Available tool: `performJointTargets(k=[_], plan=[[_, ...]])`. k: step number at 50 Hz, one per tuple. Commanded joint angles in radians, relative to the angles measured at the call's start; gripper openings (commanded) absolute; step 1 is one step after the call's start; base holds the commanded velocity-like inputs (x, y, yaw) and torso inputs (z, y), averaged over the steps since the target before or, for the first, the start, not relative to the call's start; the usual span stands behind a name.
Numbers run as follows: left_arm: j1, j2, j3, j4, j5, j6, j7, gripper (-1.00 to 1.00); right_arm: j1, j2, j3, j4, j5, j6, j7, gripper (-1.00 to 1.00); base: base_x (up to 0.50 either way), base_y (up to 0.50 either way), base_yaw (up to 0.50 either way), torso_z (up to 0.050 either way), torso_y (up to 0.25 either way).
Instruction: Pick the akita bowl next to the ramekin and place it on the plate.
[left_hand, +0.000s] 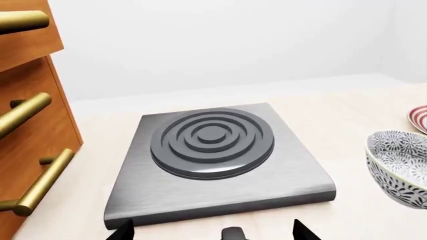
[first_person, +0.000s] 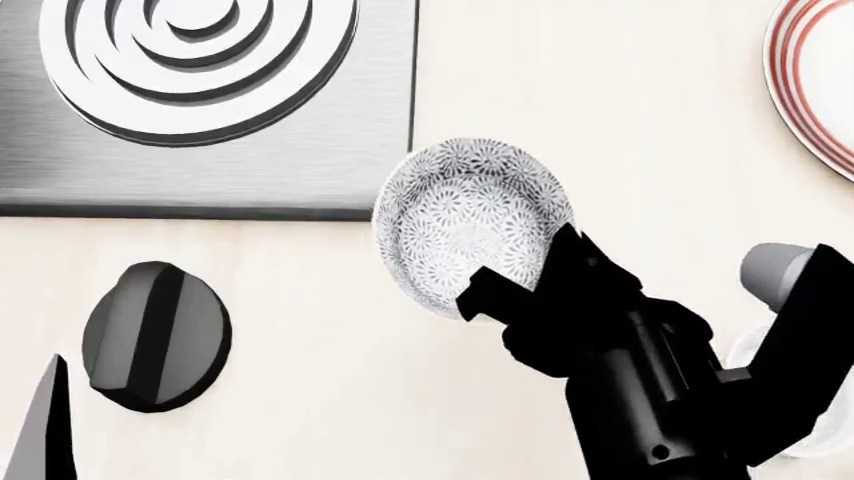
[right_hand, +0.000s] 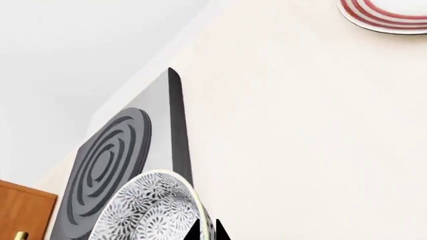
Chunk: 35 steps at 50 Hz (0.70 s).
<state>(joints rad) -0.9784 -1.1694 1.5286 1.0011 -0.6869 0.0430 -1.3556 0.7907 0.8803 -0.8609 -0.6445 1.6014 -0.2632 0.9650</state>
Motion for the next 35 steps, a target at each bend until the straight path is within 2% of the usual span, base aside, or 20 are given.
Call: performJointTargets(k=[1,35], plan=[[-0.003,0.001,0.002,-0.001,-0.001,0.0,0.0,1.0,0.08,0.009,0.033,0.046,0.05,0.039,0.003,-1.0,0.0,0.0,0.0,0.0,0.0],[-0.009,-0.002,0.007,-0.002,-0.003,0.005,-0.001,1.0,0.32,-0.029,0.058,0.262,0.151,0.179,0.02,-1.0,0.0,0.0,0.0,0.0,0.0]])
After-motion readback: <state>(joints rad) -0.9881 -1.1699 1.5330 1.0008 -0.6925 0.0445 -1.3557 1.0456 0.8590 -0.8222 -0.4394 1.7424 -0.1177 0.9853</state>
